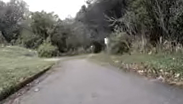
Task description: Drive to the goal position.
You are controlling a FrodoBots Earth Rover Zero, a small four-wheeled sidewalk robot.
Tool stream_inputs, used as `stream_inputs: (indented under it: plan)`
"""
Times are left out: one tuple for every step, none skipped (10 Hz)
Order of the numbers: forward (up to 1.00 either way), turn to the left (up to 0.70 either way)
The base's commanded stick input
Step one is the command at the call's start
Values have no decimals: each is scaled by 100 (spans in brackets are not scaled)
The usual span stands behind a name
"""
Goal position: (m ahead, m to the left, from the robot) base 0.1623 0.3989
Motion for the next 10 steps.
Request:
stream_inputs:
  plan:
    - [0,-50]
    - [0,-50]
    - [0,-50]
    - [0,-50]
    - [0,-50]
    - [0,-50]
    - [0,-50]
    - [0,-50]
    - [0,-50]
    - [0,-50]
